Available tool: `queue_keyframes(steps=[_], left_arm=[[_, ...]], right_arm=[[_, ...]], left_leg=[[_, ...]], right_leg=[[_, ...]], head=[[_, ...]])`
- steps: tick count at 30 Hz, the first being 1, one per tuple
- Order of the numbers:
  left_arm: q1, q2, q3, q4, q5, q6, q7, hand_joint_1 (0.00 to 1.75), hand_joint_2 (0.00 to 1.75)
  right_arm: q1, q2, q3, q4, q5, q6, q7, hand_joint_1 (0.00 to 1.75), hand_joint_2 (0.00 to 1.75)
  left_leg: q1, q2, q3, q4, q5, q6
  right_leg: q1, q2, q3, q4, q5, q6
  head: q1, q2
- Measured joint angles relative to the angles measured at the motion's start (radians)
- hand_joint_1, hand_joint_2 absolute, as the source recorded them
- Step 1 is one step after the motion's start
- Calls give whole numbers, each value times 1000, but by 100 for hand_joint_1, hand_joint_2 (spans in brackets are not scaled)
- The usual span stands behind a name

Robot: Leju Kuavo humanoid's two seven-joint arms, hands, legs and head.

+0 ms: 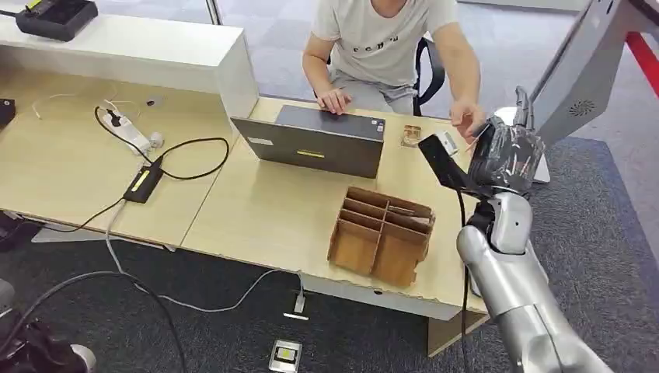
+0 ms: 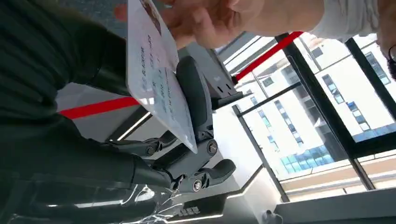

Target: Pass the card to the sensor for recognition and then transmit it.

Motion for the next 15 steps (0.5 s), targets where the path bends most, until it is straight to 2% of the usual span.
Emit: queue_keyframes(steps=[7,15], left_arm=[[2,11,-1,5,-16,0,18,0,0],[-2,32,-3,12,2,0,26,0,0]], right_arm=[[-35,43,53,67,33,0,39,175,175],[-53,46,84,111,34,0,73,175,175]], left_leg=[[0,0,0,0,0,0],[0,0,1,0,0,0]], right_leg=[[0,0,0,0,0,0],[0,0,0,0,0,0]], head=[[0,0],[0,0]])
